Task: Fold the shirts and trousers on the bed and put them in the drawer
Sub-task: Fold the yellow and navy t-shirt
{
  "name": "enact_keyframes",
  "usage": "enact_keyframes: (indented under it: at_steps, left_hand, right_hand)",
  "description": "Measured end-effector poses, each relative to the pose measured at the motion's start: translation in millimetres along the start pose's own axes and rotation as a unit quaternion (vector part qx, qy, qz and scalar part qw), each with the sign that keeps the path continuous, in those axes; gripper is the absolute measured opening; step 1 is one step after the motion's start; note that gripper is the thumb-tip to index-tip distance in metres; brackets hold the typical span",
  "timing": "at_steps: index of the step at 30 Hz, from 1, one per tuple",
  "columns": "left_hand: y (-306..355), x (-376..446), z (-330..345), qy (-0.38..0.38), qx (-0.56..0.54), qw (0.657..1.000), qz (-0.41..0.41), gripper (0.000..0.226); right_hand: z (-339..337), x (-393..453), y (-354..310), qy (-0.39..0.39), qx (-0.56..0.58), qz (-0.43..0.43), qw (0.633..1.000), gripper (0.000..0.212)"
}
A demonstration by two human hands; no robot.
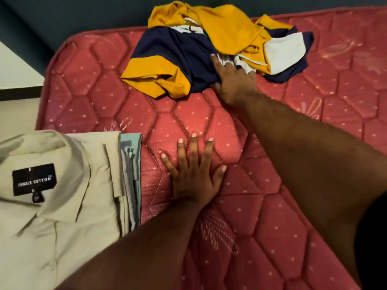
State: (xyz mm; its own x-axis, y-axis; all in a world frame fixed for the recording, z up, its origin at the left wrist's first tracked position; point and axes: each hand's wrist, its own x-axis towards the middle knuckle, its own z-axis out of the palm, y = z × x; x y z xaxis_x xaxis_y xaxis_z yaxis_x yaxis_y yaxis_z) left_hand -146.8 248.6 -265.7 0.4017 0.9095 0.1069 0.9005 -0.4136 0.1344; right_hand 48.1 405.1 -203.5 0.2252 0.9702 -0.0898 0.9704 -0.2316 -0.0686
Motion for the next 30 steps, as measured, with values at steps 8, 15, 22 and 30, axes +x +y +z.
enact_keyframes:
  at_steps: [8, 15, 22, 30]
  left_hand:
    - [0.1, -0.3, 4.4, 0.017, -0.011, 1.0, -0.015, 0.078]
    - [-1.4, -11.5, -18.3, -0.003, -0.051, 0.999, -0.014, 0.086]
    - [-6.6, -169.7, -70.0, -0.103, -0.062, 0.989, 0.082, 0.053]
    - [-23.8, -512.7, -136.1, -0.197, 0.02, 0.977, 0.084, 0.064]
  right_hand:
    - [-0.5, -69.4, -3.4, -0.015, 0.041, 0.008, 0.999, 0.034]
    - [12.9, -252.1, -14.7, -0.093, 0.057, 0.018, 0.994, 0.037]
    - [28.5, -445.9, -30.9, -0.164, 0.021, 0.044, 0.985, 0.053]
    - [28.5, -739.8, -88.5, -0.228, 0.066, 0.019, 0.971, 0.071]
